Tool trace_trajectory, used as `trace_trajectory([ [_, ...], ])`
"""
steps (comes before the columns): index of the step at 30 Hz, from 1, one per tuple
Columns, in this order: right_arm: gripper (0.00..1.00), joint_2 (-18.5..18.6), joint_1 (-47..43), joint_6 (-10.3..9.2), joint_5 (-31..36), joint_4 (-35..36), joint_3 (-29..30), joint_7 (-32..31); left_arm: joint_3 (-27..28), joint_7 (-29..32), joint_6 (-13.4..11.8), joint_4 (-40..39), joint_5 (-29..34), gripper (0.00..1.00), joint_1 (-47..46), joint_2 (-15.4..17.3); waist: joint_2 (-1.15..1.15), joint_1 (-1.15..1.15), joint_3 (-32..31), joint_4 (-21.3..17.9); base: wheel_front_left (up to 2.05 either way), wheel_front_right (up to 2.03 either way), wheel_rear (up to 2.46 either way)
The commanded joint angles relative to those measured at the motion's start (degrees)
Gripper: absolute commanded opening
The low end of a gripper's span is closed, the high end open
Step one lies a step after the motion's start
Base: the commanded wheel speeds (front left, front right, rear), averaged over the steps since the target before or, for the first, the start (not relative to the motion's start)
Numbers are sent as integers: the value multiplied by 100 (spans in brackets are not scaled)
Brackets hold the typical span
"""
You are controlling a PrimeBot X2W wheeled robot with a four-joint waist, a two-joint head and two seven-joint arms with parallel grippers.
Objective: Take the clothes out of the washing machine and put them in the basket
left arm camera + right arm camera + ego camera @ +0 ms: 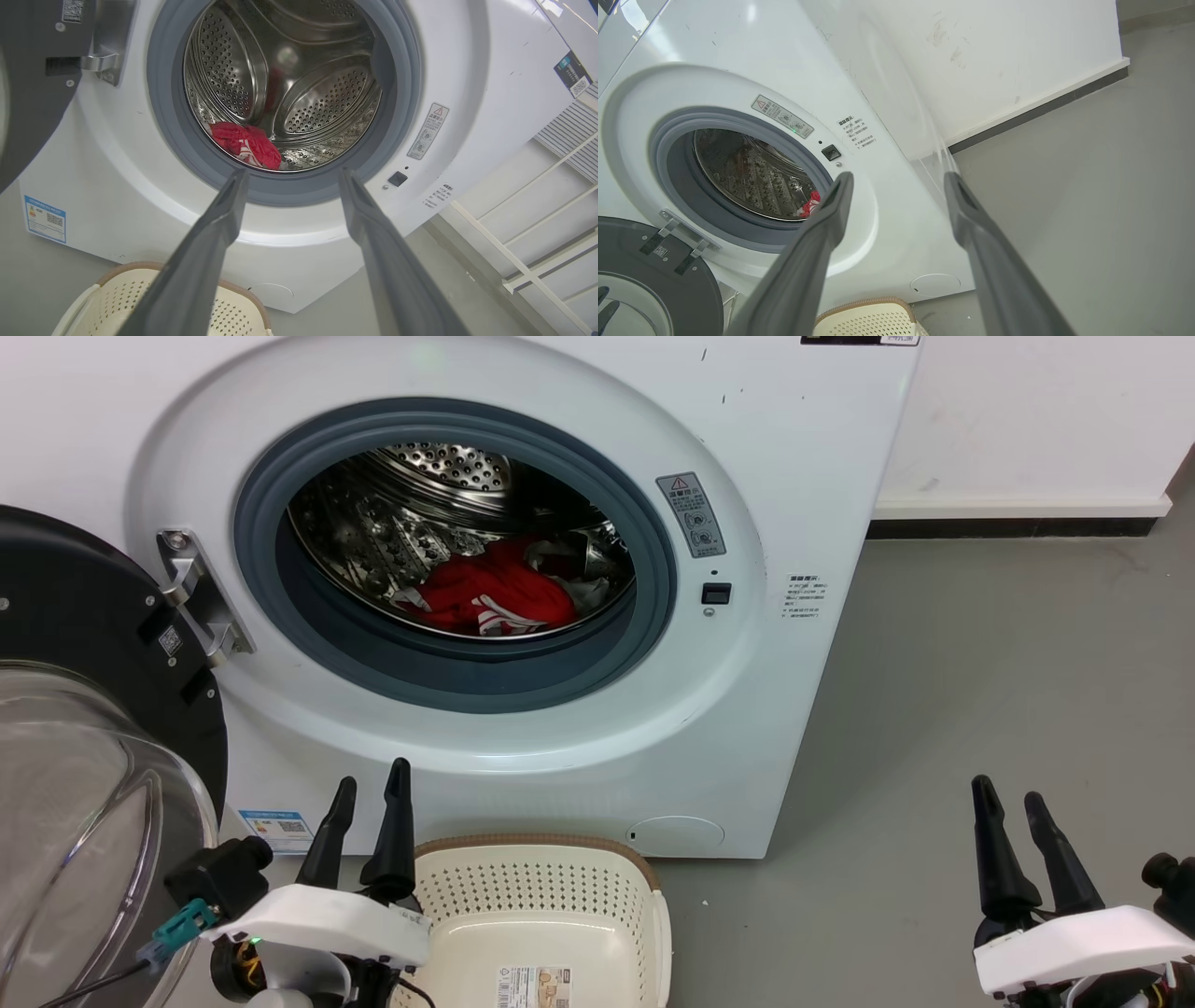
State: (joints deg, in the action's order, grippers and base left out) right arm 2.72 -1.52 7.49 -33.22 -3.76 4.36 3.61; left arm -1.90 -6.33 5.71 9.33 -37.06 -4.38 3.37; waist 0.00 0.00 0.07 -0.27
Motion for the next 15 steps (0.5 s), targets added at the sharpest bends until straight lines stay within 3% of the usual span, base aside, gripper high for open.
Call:
trace_trajectory([
  [1, 100, 25, -25, 1, 234, 110, -5, 37, -38, -74, -28, -46, 236, 100, -89, 53, 0, 0, 1, -3, 0, 0, 0],
  [15, 100, 25, -155, 1, 1191, 259, -27, 71, -145, -292, -167, 1, 1124, 100, -99, 110, 0, 0, 12, -11, 0, 0, 0],
])
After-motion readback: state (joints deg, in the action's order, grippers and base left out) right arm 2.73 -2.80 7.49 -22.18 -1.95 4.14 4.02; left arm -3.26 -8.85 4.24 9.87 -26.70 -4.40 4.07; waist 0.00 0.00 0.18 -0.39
